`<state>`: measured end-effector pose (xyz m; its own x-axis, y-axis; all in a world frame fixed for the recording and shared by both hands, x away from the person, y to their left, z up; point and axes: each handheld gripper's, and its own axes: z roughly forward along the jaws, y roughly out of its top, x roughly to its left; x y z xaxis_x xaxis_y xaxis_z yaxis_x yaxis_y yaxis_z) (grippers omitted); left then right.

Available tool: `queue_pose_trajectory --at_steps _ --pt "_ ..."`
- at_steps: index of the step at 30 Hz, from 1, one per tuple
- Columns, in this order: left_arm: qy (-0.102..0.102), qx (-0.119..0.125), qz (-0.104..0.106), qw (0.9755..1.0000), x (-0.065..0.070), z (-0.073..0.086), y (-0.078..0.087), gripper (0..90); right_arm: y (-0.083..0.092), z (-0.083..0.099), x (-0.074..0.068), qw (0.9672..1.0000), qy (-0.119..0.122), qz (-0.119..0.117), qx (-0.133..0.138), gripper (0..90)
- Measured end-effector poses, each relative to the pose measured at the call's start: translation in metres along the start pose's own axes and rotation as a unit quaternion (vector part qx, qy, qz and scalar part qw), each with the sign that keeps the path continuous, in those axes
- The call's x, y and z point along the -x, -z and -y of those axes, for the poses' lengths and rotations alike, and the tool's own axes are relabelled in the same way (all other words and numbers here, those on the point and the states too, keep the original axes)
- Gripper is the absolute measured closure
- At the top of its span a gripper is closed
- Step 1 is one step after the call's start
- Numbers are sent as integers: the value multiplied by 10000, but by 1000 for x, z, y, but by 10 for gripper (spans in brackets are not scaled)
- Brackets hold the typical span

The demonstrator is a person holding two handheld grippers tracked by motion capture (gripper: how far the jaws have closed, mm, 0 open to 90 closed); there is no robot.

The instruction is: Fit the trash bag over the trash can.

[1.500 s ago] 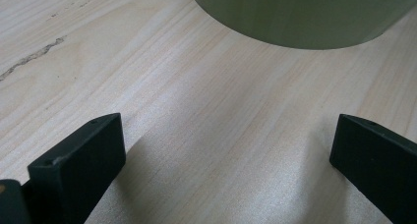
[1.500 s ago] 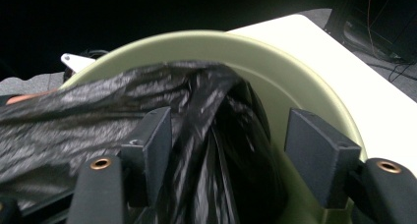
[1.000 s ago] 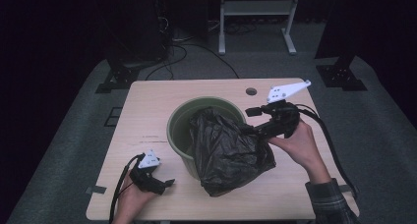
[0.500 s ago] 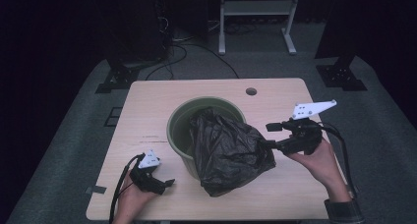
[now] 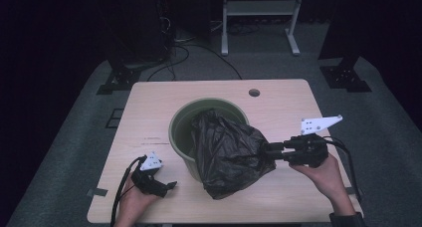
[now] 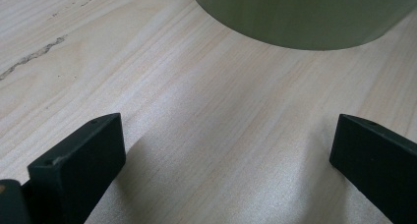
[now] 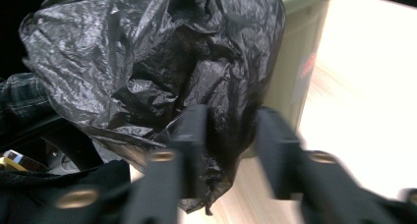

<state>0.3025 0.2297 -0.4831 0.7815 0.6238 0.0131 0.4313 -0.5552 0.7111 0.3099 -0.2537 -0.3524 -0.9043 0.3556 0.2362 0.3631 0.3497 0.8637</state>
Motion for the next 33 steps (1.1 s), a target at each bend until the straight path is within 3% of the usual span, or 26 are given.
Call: queue_pose_trajectory --at_steps 3,11,18,25,33 --pt "0 -1 0 10000 0 0 0 0 1 -2 0 9997 114 190 95 896" --pt "1 0 0 10000 0 0 0 0 1 -16 11 9984 162 501 211 897" --pt "-3 -1 0 10000 0 0 0 0 -5 -40 45 9952 63 956 186 897" --pt "2 9 0 10000 0 0 0 0 -16 -65 69 9914 145 1295 120 897" --pt "-3 10 5 10000 0 0 0 0 -30 -82 88 9879 161 1540 104 897"
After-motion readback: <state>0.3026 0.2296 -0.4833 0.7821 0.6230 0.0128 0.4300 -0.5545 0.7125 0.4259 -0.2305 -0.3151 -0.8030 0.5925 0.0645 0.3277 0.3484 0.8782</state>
